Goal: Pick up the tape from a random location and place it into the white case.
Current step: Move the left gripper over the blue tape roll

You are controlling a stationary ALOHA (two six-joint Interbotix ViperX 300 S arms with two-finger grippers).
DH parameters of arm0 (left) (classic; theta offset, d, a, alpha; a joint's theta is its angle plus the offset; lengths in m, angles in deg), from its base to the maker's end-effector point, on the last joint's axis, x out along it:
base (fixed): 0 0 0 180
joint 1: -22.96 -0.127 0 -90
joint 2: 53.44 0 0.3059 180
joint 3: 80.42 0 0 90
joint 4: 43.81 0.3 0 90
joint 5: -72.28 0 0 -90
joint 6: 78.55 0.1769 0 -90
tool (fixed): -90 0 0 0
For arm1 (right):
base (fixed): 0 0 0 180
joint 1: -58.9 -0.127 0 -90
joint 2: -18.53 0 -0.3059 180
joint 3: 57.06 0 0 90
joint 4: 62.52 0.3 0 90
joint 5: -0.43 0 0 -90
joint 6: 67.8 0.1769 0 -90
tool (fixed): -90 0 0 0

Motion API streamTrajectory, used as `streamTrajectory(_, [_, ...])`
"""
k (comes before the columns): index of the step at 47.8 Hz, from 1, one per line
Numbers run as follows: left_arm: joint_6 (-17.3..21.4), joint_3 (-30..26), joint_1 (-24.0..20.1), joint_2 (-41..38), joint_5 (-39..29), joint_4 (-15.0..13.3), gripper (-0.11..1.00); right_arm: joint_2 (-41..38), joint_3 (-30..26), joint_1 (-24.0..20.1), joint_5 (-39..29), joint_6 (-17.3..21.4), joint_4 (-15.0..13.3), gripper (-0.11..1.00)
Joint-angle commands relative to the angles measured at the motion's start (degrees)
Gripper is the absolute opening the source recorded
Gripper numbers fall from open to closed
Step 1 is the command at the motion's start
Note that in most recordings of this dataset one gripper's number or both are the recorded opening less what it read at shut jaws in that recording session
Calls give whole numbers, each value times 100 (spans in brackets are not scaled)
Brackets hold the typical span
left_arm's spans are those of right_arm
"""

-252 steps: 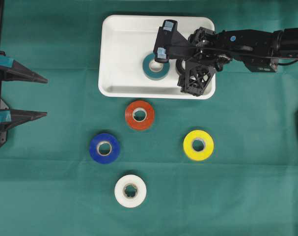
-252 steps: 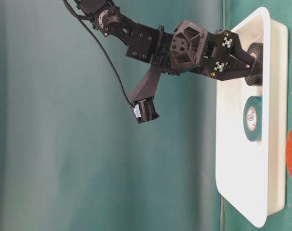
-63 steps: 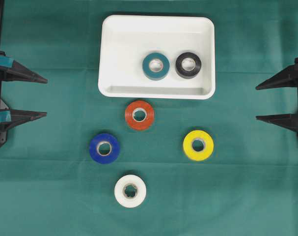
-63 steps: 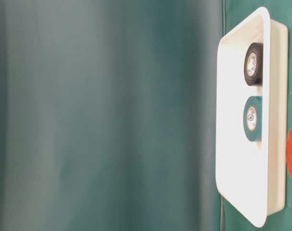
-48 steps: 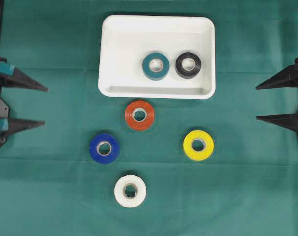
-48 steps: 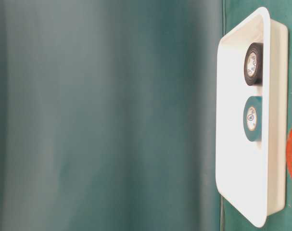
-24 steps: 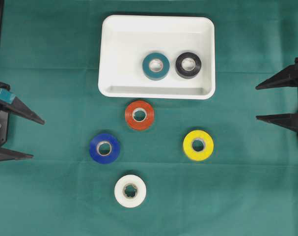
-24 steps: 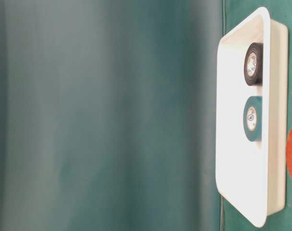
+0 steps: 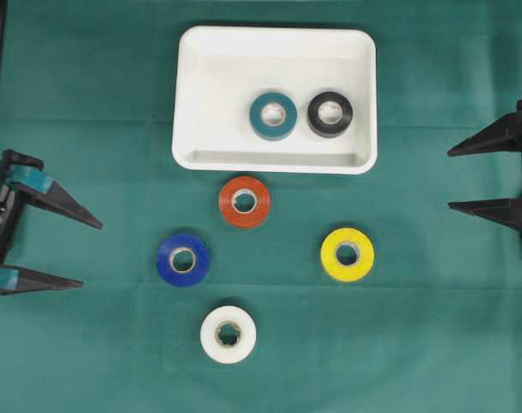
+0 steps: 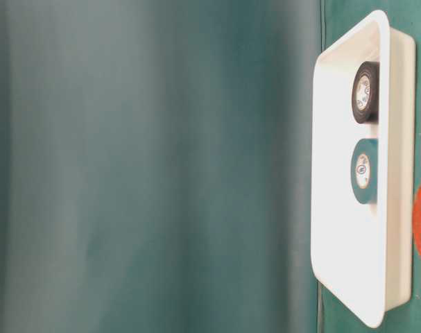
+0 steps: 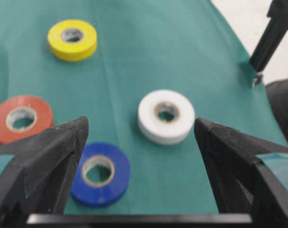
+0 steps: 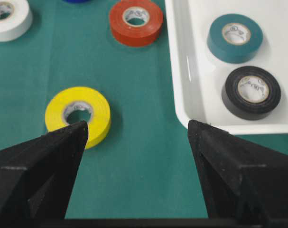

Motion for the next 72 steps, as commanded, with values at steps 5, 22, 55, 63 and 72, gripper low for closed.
streamTrajectory(5, [26,-158,26,-457,562,9,91,-26,-167,-9,53,9,-9,80])
streamTrajectory(22, [149,-809,18,-1749,993,26,91,-35,-176,-9,53,0,-18,80])
streamTrajectory(55, [211,-1521,-158,-2338,-246,35,91,-44,-176,-9,26,-18,-26,80])
streamTrajectory(63, [211,-2030,-158,-2681,-1397,35,91,-35,-185,-9,26,-18,-26,80])
streamTrajectory(72, [211,-2698,-158,-3164,-2672,53,91,-35,-202,0,26,-18,-26,80])
